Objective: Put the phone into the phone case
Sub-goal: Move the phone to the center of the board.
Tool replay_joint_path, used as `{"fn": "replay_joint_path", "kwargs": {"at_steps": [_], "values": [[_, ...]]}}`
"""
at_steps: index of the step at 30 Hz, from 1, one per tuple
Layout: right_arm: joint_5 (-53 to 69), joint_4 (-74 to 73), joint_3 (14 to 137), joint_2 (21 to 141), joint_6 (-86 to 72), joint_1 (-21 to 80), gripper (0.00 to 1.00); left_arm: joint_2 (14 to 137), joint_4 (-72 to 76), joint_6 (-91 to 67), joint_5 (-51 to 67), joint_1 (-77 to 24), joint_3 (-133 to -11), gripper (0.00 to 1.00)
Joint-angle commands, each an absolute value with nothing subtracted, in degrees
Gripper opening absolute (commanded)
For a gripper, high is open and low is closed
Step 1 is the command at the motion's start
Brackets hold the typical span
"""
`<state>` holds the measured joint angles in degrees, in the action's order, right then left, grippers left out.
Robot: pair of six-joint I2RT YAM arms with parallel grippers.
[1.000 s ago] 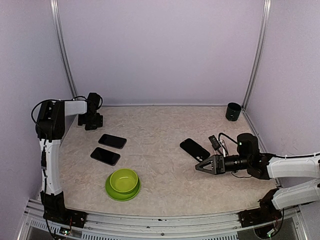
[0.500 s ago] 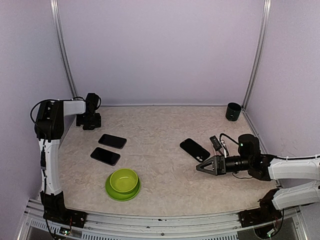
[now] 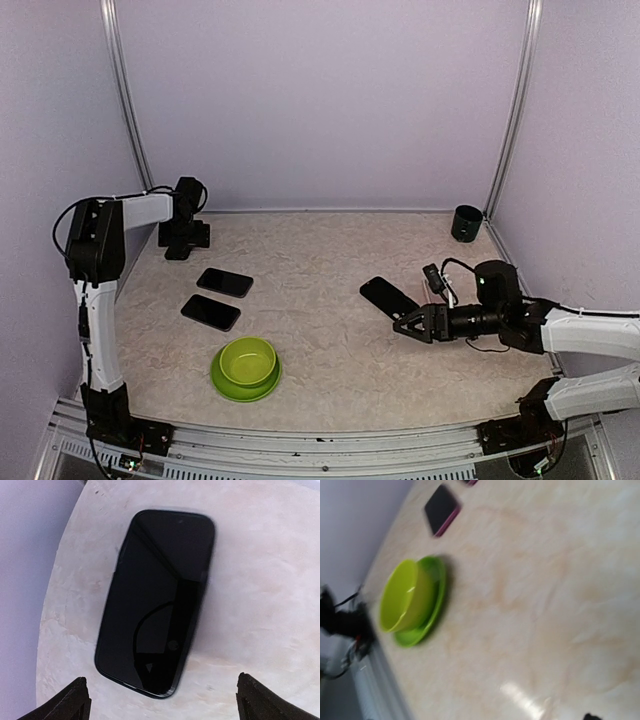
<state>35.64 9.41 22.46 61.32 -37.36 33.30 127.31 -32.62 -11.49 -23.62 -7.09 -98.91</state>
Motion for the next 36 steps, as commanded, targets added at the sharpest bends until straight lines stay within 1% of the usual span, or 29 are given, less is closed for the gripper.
{"fn": "replay_joint_path", "kwargs": {"at_steps": [1,7,10,14,16,20,22,27,31,36], "values": [[25.85,1.25,28.87,62.80,-31.67,32.87,0.88,120.28,-33.30,-15.36,-17.83,-12.41,-99.79,0.99],[17.31,-5.29,35.89,68.79,-28.25,32.87,0.89,112.68,-31.54,-17.27,-21.56,-22.90,-95.03,0.99],[17.71,-4.77,37.28,71.53,-27.95,32.87,0.88,109.57,-30.56,-19.79,-21.47,-26.51,-91.90,0.99],[19.11,-2.77,38.01,74.30,-28.49,32.87,0.88,103.40,-26.28,-25.10,-20.12,-28.54,-83.78,0.99],[20.08,-1.96,38.06,75.44,-28.91,32.86,0.88,100.41,-23.84,-27.29,-19.28,-28.65,-78.44,0.99],[22.14,-0.12,37.56,76.61,-29.44,33.30,0.88,98.09,-22.63,-30.26,-21.26,-28.52,-73.53,0.99],[22.23,-0.13,37.69,76.87,-29.37,33.88,0.90,98.00,-22.76,-32.03,-22.85,-28.21,-72.12,0.99],[21.61,-0.15,38.22,77.25,-29.26,35.78,0.95,98.51,-20.97,-35.67,-22.12,-26.10,-68.75,0.99],[20.81,-0.17,38.31,77.46,-29.08,37.32,0.99,98.58,-18.26,-36.91,-21.12,-22.68,-65.82,0.99],[18.82,-0.18,38.16,78.13,-29.33,38.39,1.00,98.11,-11.73,-39.12,-16.13,-17.12,-60.84,0.99]]}}
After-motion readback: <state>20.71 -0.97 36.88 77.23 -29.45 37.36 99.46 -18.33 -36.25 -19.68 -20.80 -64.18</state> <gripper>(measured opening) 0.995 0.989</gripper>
